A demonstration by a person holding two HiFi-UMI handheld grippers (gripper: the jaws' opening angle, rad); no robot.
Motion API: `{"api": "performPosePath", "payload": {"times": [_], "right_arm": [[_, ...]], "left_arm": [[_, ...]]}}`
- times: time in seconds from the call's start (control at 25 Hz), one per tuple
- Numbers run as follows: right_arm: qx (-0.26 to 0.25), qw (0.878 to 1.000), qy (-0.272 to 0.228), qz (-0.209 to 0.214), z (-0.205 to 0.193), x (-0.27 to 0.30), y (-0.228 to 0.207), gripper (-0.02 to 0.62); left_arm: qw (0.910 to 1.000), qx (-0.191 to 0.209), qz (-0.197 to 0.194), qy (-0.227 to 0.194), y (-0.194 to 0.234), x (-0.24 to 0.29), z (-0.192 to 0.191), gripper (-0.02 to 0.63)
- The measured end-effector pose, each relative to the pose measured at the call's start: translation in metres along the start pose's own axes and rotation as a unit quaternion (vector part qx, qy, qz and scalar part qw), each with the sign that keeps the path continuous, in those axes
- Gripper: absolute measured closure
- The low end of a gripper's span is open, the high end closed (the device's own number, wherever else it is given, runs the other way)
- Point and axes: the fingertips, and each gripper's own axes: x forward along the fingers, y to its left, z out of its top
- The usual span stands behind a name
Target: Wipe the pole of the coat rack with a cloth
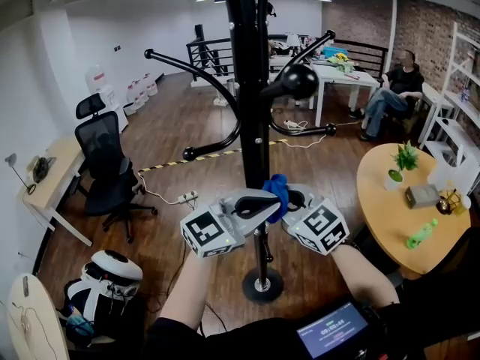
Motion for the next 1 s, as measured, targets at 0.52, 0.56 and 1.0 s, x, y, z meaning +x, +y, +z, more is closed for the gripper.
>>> {"api": "performPosePath", "payload": {"times": [0.52, 0.56, 1.0], "right_arm": [[-0.024, 0.984, -0.141, -0.111, 0.128, -0.029, -0.036, 0.546], [-0.02, 0.985, -0.135, -0.109, 0.12, -0.027, -0.034, 0.546], [0.065, 0.996, 0.019, -0.061, -0.055, 0.008, 0.015, 0.546]], "left_arm": [[0.9958, 0.051, -0.005, -0.076, 0.023, -0.029, 0.088, 0.601], [0.9962, 0.051, -0.009, -0.07, 0.021, -0.029, 0.083, 0.603], [0.999, -0.014, -0.036, -0.021, 0.002, -0.027, -0.03, 0.601]]}}
